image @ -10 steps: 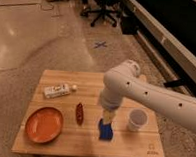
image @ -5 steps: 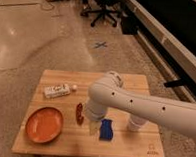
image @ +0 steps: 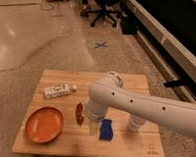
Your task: Drag the ceramic bowl in a circle
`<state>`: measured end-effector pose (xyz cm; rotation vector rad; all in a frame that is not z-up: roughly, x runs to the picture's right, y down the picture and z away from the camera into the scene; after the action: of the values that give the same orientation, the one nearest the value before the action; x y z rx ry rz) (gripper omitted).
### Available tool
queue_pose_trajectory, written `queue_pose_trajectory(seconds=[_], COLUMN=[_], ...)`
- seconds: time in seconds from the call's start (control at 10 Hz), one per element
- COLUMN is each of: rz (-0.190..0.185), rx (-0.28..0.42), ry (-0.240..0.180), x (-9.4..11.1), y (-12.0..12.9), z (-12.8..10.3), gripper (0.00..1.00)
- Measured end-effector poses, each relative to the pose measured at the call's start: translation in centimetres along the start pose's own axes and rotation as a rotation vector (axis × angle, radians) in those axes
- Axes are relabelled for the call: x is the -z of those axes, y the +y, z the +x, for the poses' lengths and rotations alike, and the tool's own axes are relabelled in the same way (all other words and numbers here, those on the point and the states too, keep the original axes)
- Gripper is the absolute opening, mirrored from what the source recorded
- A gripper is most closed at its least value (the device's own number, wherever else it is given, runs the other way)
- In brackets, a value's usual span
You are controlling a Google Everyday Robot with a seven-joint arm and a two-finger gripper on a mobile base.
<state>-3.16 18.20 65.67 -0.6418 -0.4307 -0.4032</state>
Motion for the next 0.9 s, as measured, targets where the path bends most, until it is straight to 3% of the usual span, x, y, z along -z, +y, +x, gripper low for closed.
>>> queue_pose_trajectory(seconds=[0.5, 0.9], rz=[0.035, 0.001], rx=[0.195, 0.331], ry=[-0.094, -0.134], x=[-5.6, -10.9], y=[-3.9, -5.5], z=[-5.9, -10.0], gripper=[0.65, 0.65])
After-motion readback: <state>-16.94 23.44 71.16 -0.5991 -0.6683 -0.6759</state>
